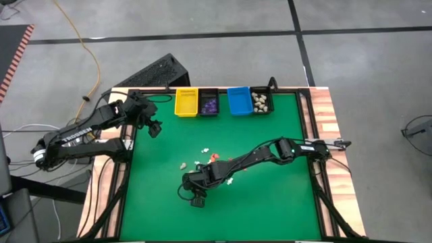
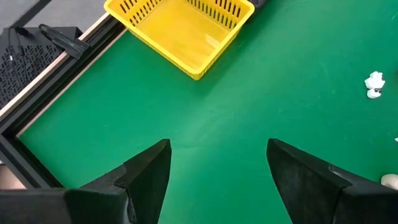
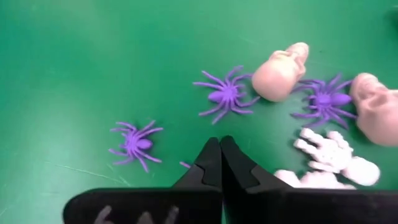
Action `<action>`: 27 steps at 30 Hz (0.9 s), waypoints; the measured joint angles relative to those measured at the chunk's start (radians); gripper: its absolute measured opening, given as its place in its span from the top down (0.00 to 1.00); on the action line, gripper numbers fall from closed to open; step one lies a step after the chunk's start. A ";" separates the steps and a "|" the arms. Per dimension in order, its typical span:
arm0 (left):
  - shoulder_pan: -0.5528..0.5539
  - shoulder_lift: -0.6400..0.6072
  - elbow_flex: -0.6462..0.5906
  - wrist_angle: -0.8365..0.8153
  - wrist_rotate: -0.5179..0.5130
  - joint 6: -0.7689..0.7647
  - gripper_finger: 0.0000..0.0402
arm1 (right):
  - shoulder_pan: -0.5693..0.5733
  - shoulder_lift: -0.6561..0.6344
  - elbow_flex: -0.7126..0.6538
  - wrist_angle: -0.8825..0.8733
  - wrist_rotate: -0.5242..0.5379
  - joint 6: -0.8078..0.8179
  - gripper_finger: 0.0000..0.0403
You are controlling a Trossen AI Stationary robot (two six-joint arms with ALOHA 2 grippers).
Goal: Sort Halloween decoration
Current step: Put the purple spider toy into the left black basket
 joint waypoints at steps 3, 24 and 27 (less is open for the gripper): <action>0.000 0.000 0.000 0.000 0.000 0.000 0.36 | -0.012 -0.003 0.042 -0.045 0.003 -0.015 0.96; 0.000 0.000 0.000 0.000 0.000 -0.007 0.36 | -0.357 -0.048 0.320 -0.360 0.146 -0.315 0.96; 0.000 0.000 0.000 0.000 0.000 -0.014 0.36 | -0.427 -0.060 0.319 -0.383 0.170 -0.326 0.96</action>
